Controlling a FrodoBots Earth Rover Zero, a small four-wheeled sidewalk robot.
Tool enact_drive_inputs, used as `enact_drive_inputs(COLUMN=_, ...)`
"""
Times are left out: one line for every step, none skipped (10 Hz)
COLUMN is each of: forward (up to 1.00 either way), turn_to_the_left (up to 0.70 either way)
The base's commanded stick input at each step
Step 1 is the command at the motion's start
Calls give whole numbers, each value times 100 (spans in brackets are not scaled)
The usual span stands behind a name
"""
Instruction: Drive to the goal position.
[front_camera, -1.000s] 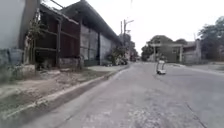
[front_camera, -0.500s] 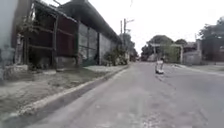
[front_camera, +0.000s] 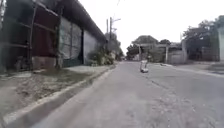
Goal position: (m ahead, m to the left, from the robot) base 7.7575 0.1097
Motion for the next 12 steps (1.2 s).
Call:
enact_drive_inputs(forward=100, turn_to_the_left=-40)
enact_drive_inputs(forward=100, turn_to_the_left=-40)
enact_drive_inputs(forward=100, turn_to_the_left=-18)
enact_drive_inputs(forward=100, turn_to_the_left=0)
enact_drive_inputs(forward=100, turn_to_the_left=0)
enact_drive_inputs(forward=100, turn_to_the_left=0)
enact_drive_inputs(forward=100, turn_to_the_left=0)
enact_drive_inputs(forward=100, turn_to_the_left=0)
enact_drive_inputs(forward=100, turn_to_the_left=0)
enact_drive_inputs(forward=100, turn_to_the_left=37)
enact_drive_inputs(forward=100, turn_to_the_left=40)
enact_drive_inputs(forward=100, turn_to_the_left=40)
